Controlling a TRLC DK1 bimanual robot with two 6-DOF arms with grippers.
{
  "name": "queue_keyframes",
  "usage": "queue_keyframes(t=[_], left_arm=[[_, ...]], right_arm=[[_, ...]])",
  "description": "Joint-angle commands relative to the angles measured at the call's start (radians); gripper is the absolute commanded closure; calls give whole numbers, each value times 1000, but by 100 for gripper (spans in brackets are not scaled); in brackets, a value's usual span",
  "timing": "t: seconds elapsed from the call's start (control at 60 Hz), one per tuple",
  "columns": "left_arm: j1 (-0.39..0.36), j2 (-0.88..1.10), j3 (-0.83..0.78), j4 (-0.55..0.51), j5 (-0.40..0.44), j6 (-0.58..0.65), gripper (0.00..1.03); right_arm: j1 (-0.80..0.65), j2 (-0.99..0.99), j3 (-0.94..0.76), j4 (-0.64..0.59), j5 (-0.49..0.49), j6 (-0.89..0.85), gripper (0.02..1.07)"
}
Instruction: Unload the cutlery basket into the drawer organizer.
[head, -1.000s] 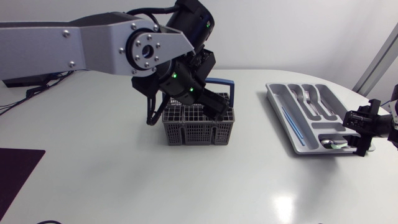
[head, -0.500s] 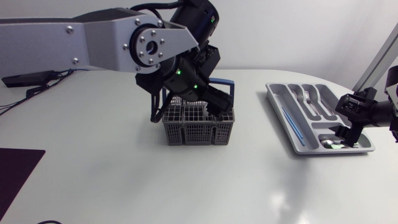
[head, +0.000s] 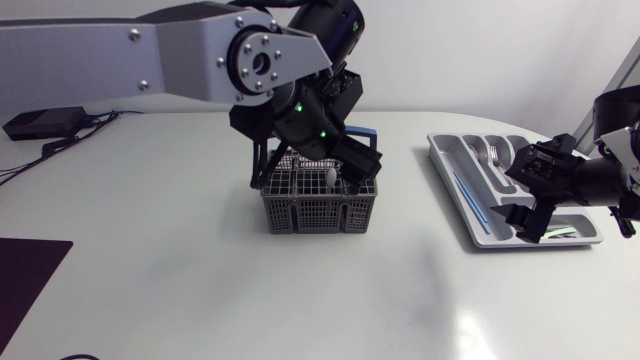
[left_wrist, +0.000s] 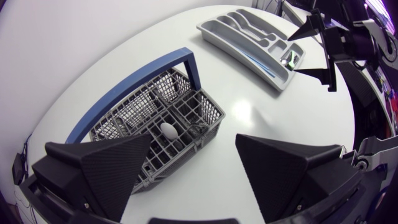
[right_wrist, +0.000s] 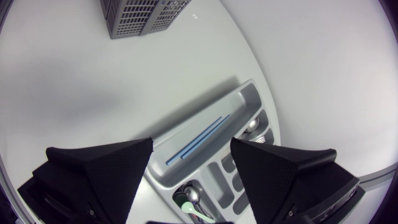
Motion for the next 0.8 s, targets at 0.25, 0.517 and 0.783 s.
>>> queue_keyframes(t=[0.25,0.517,0.783], left_arm=[[63,164,227,-222,96,-104,4],[43,186,235,-243,80,-95,4],[8,200,262,-245,-21,-308,4]], right_arm=[[89,-37,-57,-26,17,82,17],[135,-48,-80,-26,27,106,17],[146,-57,-100,-22,27,113,17]])
